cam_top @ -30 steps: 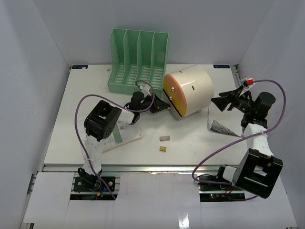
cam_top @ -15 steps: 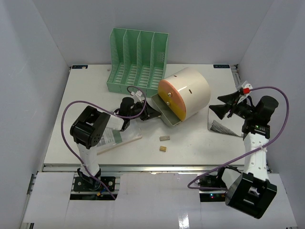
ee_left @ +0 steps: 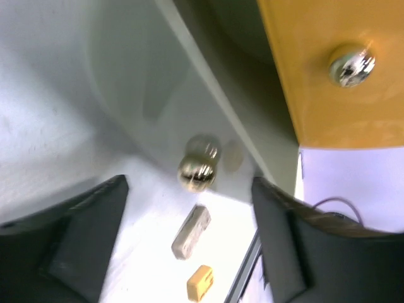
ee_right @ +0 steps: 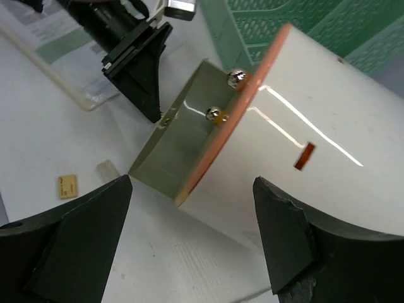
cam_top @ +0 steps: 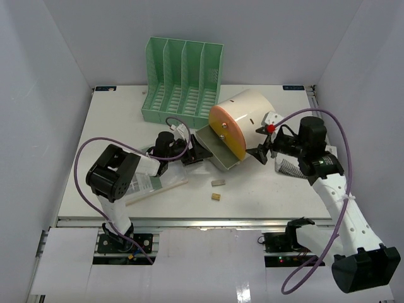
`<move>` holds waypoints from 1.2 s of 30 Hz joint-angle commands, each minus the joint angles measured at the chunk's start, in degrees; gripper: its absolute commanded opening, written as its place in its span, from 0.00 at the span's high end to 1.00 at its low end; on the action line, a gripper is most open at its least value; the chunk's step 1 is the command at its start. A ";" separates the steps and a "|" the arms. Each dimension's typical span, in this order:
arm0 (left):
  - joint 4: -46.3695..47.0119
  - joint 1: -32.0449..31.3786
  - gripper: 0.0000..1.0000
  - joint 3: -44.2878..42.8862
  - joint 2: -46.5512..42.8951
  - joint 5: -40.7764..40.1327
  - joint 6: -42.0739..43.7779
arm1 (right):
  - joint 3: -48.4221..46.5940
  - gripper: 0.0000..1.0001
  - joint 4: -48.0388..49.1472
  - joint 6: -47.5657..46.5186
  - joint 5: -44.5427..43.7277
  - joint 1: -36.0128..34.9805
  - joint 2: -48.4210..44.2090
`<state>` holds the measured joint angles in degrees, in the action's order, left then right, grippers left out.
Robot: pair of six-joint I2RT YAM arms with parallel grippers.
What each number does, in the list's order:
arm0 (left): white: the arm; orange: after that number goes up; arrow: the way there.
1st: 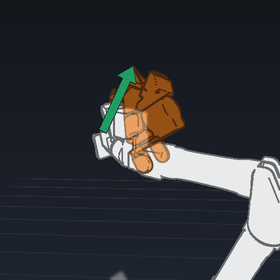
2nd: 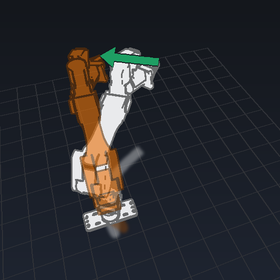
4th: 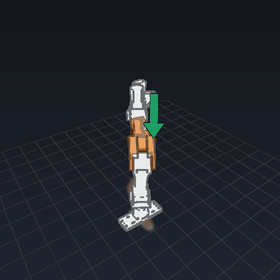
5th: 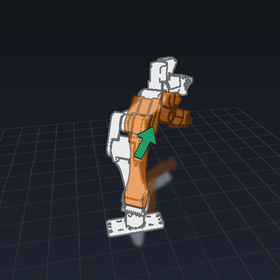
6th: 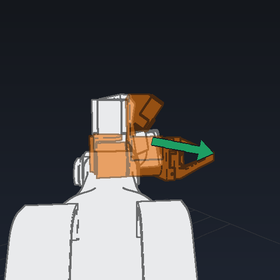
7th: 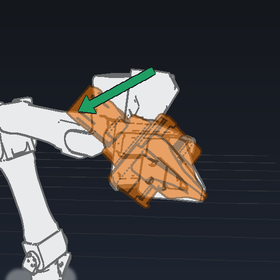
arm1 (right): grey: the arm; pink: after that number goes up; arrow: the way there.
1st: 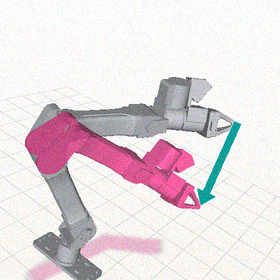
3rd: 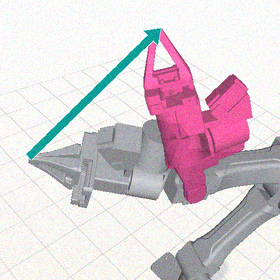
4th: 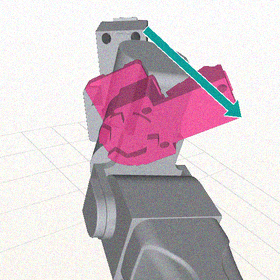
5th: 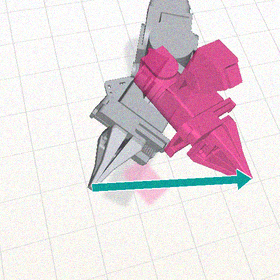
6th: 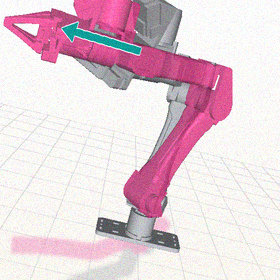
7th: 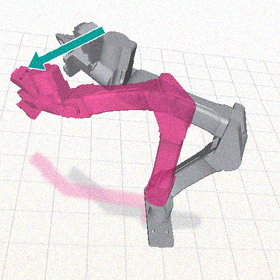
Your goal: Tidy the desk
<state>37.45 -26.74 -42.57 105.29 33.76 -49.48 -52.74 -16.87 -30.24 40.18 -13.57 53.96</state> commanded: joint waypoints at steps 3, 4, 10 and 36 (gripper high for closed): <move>-9.65 0.47 0.02 -0.51 -10.68 -2.41 9.65 | -5.93 0.16 -27.52 -31.38 7.94 -11.66 2.93; -11.32 0.55 0.02 -0.20 -12.66 -3.53 11.42 | -5.58 0.16 -30.46 -37.35 8.87 -14.38 2.92; -26.51 0.60 0.02 2.31 -32.04 -15.01 23.43 | -0.25 0.29 -33.76 -51.17 0.48 -25.30 8.18; -54.22 0.99 0.02 8.58 -79.15 -38.29 37.79 | -6.44 0.40 -11.17 -33.58 -32.02 -39.25 41.11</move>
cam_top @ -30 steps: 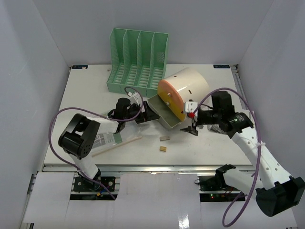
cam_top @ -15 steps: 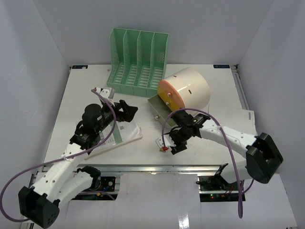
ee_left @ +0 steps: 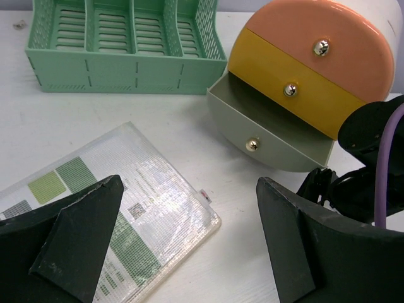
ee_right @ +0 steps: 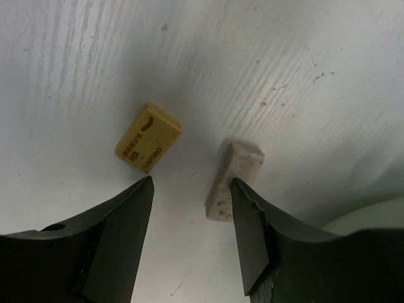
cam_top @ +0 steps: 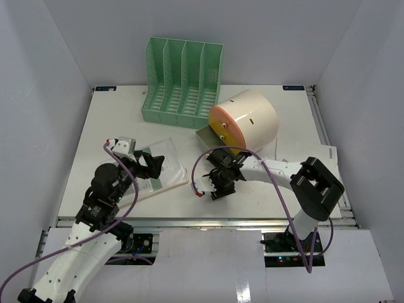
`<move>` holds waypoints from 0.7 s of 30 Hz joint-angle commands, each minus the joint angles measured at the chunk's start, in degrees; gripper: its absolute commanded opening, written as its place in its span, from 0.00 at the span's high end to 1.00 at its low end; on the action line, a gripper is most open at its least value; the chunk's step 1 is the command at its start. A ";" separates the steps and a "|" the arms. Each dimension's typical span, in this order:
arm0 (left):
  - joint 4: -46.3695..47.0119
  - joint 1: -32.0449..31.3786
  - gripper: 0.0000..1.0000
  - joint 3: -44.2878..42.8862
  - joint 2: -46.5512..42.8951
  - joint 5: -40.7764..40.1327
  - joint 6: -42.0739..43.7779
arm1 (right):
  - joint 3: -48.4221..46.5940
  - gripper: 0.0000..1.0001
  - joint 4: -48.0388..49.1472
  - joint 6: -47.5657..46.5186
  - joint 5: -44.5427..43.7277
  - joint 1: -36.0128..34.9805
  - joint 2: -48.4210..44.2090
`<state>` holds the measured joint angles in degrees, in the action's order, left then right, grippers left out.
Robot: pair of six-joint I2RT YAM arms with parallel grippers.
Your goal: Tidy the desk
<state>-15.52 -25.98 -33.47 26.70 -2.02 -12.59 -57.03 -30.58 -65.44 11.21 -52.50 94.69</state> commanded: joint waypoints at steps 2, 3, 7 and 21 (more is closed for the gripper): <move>-1.31 0.23 0.02 -0.54 -0.73 -2.55 0.94 | -2.17 0.40 3.05 2.05 -3.82 -0.32 0.97; -1.34 0.23 0.02 -0.54 -0.82 -2.55 0.97 | -2.20 0.39 3.32 2.33 -4.22 -0.32 1.33; -1.35 0.23 0.02 -0.54 -1.03 -2.54 0.90 | -2.98 0.38 3.70 2.85 -5.64 -0.32 3.27; -1.44 0.22 0.02 -0.61 -1.12 -1.85 0.97 | -4.71 0.51 3.61 4.61 -6.57 0.35 7.51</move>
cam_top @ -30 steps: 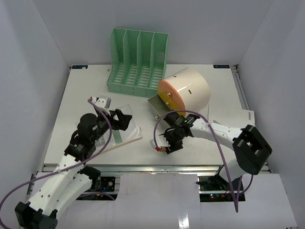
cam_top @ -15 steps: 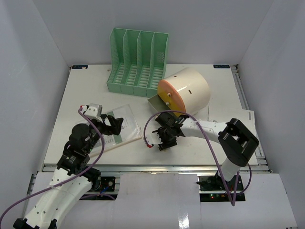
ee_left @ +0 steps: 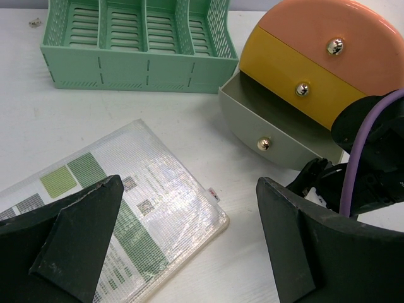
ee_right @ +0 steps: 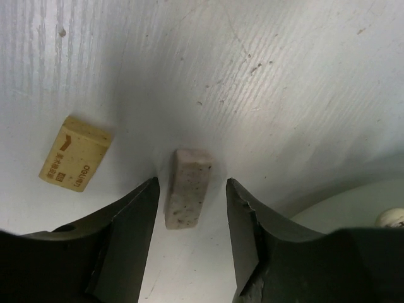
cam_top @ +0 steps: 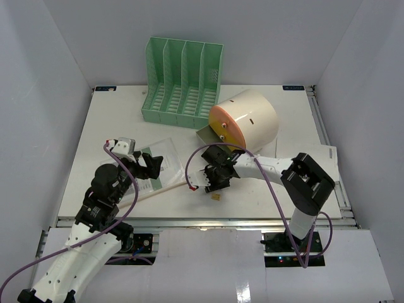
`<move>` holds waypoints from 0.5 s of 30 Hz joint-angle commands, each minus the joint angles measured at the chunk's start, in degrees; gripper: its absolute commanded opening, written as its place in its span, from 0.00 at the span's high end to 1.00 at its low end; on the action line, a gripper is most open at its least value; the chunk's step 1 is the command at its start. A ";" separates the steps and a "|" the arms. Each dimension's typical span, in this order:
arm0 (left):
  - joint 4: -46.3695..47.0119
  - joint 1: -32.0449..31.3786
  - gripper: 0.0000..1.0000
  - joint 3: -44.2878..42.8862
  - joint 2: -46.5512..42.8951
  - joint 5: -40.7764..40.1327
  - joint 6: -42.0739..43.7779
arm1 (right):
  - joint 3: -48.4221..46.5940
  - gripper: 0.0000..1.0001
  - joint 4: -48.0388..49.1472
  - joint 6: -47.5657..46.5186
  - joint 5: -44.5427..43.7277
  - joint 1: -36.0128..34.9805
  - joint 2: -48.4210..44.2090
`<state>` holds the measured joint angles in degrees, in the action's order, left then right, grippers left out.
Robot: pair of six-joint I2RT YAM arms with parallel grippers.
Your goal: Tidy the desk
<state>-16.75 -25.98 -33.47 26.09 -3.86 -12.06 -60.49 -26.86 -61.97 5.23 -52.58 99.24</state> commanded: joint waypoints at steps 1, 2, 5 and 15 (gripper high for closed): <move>-0.16 0.23 0.02 -0.63 -0.57 0.16 0.40 | -1.52 0.56 -0.35 1.32 -0.30 0.63 3.23; -0.13 0.23 0.02 -0.65 -0.62 0.50 0.37 | -1.76 0.61 -0.73 1.45 0.18 0.81 3.50; 0.01 0.23 0.02 -0.62 -0.78 1.97 0.46 | -2.35 0.75 -2.09 1.33 2.10 1.27 4.20; 3.33 0.23 0.02 4.50 -8.55 8.23 -10.29 | -8.15 0.92 -13.86 -0.84 28.30 4.33 -2.89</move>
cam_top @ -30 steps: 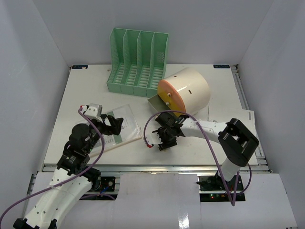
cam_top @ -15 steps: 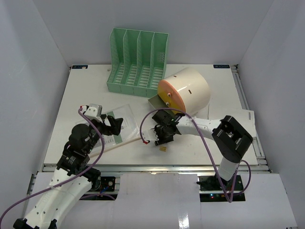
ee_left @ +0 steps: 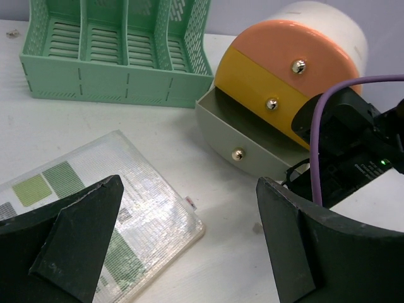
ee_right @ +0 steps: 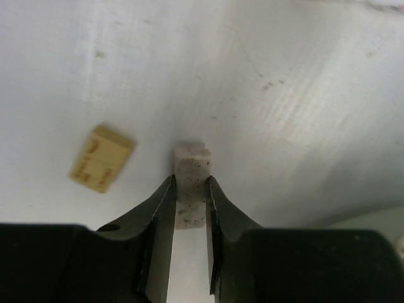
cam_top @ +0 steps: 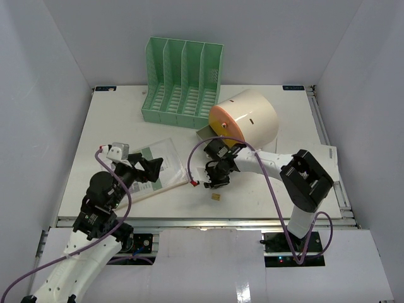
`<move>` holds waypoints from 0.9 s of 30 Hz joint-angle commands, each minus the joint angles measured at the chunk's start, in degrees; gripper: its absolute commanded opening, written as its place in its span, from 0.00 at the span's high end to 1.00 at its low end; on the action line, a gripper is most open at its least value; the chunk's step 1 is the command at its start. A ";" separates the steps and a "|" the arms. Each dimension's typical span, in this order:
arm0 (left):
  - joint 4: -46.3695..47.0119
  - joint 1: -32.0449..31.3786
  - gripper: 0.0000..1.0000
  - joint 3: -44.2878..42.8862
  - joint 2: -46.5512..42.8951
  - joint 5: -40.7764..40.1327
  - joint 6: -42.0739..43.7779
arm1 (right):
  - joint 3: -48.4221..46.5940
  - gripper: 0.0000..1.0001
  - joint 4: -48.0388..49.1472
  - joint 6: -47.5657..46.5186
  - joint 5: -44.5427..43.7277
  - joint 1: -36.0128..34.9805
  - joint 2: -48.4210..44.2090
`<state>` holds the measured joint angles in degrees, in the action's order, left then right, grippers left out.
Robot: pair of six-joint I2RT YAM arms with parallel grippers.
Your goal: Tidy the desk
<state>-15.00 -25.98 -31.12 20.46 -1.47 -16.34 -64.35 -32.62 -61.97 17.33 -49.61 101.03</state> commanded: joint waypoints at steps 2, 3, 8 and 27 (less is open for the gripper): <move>2.48 0.23 0.02 3.39 -3.13 10.99 -9.22 | -5.89 0.92 -8.87 0.31 20.11 2.61 -7.69; 3.29 0.23 0.03 4.12 -2.52 13.40 -11.39 | -6.61 0.92 -8.95 1.38 21.33 3.30 -9.17; 10.70 0.11 0.18 9.90 10.30 25.72 -23.65 | -9.40 0.92 -4.53 11.71 16.30 6.22 -14.38; 17.64 -23.13 0.17 3.86 46.36 0.21 -40.63 | 2.13 0.76 19.96 28.83 -25.02 6.90 -16.86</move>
<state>0.74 -44.86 -23.01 61.86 6.90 -52.76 -63.75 -17.67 -35.90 -1.61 -42.62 82.22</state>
